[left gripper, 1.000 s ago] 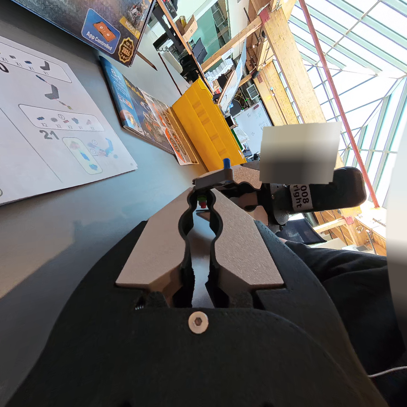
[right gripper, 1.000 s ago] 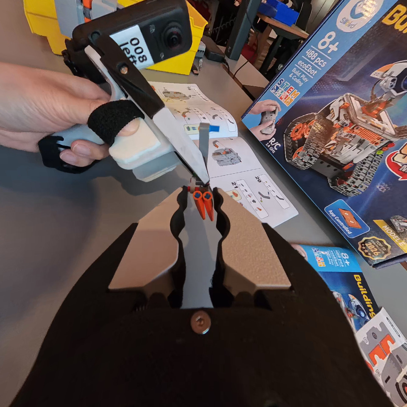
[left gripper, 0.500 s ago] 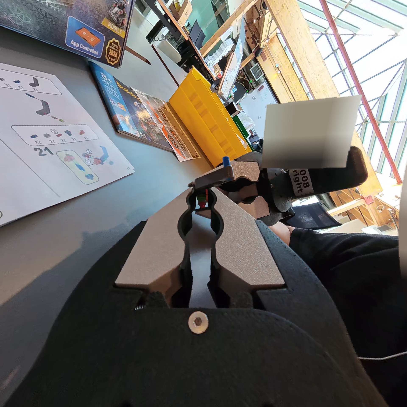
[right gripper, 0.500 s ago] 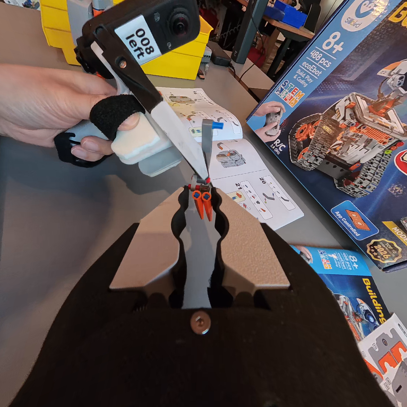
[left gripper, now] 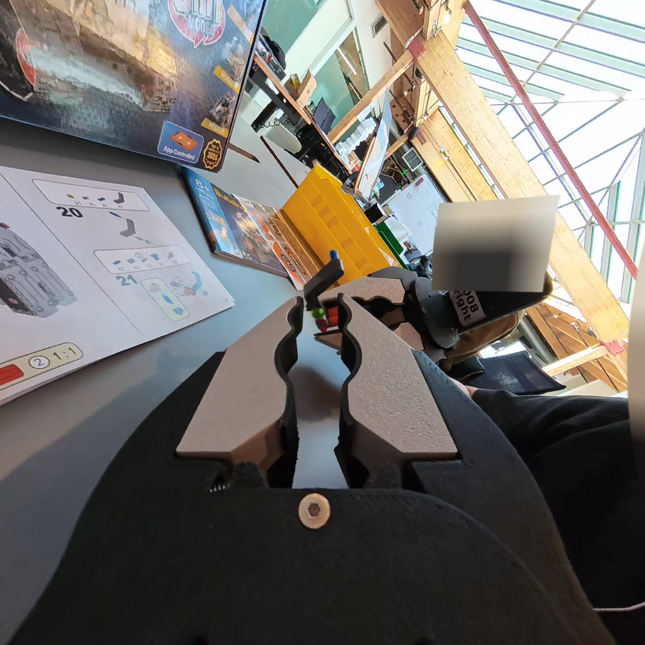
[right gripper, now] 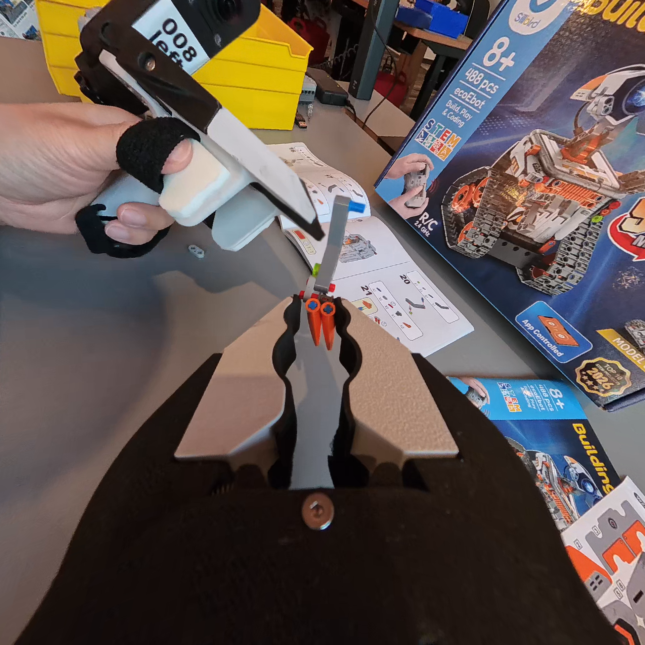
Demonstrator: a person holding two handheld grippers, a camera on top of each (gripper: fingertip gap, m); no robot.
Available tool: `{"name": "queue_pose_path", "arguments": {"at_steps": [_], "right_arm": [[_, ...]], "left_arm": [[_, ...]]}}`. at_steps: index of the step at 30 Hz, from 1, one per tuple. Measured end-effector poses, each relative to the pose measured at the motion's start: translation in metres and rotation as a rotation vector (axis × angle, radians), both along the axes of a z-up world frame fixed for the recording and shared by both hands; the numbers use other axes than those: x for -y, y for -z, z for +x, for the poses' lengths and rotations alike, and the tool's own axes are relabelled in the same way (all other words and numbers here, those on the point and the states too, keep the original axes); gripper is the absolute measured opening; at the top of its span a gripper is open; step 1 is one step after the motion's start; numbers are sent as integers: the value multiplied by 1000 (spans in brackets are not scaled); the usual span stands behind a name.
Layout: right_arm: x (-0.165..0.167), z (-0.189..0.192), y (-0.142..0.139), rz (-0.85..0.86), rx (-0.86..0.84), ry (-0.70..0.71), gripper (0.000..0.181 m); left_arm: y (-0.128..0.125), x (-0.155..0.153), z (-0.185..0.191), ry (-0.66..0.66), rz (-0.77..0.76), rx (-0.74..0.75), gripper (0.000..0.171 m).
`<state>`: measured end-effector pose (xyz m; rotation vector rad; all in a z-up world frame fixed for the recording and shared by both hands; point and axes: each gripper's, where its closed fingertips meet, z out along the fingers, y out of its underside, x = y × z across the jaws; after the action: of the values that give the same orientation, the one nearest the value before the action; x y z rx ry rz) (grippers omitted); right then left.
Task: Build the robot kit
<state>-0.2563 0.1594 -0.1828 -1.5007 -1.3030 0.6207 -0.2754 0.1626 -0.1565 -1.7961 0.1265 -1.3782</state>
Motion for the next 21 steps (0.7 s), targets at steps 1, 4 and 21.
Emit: {"name": "queue_pose_path", "arguments": {"at_steps": [1,4,21], "right_arm": [[0,0,0,2,0,0,18],[1,0,0,6,3,-3,15],[1,0,2,38,26,-3,15]], "left_arm": [[-1,0,-1,-4,7,-3,17],[0,0,-1,-8,12,-14,16],[13,2,8,37,-66,-5,14]]}}
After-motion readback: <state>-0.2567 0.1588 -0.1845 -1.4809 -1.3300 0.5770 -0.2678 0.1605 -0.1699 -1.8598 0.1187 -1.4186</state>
